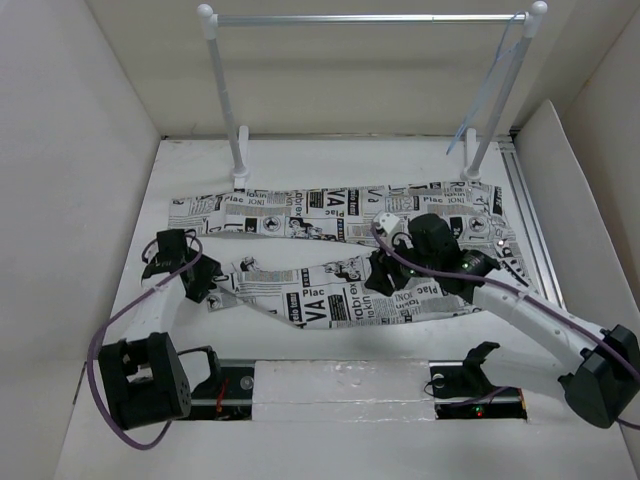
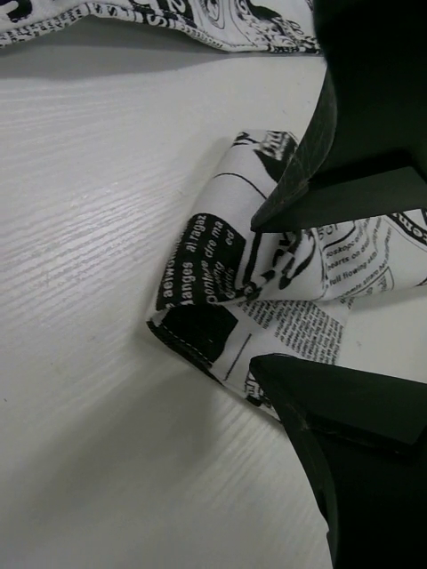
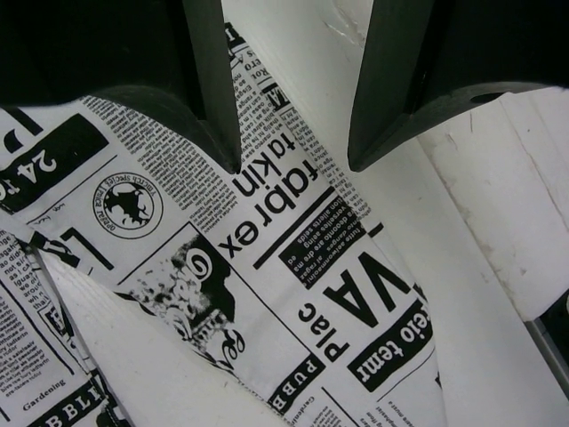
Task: Place the trousers on the hanger
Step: Flatten out the trousers at the center of the board.
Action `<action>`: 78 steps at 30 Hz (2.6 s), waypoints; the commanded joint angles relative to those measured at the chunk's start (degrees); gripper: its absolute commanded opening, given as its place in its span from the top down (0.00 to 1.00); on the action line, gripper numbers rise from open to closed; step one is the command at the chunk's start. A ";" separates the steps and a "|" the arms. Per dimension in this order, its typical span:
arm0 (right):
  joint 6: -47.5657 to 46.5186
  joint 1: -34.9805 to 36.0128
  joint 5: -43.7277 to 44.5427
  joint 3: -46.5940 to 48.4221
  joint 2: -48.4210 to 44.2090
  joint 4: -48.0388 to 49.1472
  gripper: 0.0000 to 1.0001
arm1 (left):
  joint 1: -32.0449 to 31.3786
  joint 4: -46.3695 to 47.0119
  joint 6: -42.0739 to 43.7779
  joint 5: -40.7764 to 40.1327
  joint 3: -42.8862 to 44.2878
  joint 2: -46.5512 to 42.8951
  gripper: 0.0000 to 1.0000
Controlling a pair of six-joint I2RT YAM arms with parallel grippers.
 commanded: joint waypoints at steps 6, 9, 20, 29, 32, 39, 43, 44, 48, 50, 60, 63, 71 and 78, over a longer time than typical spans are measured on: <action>1.53 -1.71 4.95 -8.78 -1.23 2.91 0.27 | 0.01 8.57 -1.17 -0.13 3.19 7.08 0.98; 1.98 -6.46 3.72 -12.83 3.33 4.76 0.26 | -3.41 4.11 -1.17 -1.44 10.20 2.64 1.00; 1.54 -13.50 1.17 -16.36 14.51 12.06 0.28 | -10.72 -11.20 -1.87 -9.36 23.16 -11.45 1.00; -0.04 -16.40 -0.41 -18.38 12.85 11.46 0.28 | -10.72 -16.13 -12.41 -15.96 7.51 -22.01 0.99; -1.71 -17.98 -0.68 -17.85 9.60 8.12 0.27 | -10.72 -16.40 -14.79 -16.38 5.30 -21.22 0.87; -3.12 -19.30 -1.47 -14.43 -1.99 -2.07 0.26 | -7.91 -15.43 -7.15 -28.32 15.83 -16.65 0.41; -4.17 -19.83 -1.46 -11.62 -3.32 -4.46 0.26 | -7.91 -10.69 -1.36 -26.42 16.29 -7.19 0.07; -4.26 -19.83 -1.99 -10.83 -3.32 -4.54 0.25 | -7.91 -9.81 0.14 -25.72 16.46 -5.06 0.07; -4.88 -19.83 -2.88 -9.33 -4.20 -5.69 0.25 | -7.91 -10.25 0.85 -22.99 16.04 -0.21 0.06; -4.88 -19.83 -2.79 -9.32 -5.51 -6.30 0.25 | -7.91 -10.77 0.33 -23.42 15.24 -3.27 0.06; -5.05 -18.25 -3.31 -9.06 -8.34 -7.88 0.24 | -10.80 -19.73 2.43 -17.82 15.15 -13.92 0.01; -4.79 -17.64 -4.28 -7.75 -7.90 -7.54 0.44 | -11.33 -20.10 4.10 -16.48 15.85 -11.55 0.01; -5.32 -7.18 -2.88 -0.54 -2.19 -4.71 0.88 | -11.33 -13.69 10.52 -11.82 15.24 4.27 0.24; -3.83 -6.03 -2.00 -1.67 -3.76 -3.75 0.40 | -12.83 -17.62 12.19 -18.93 25.16 17.18 0.49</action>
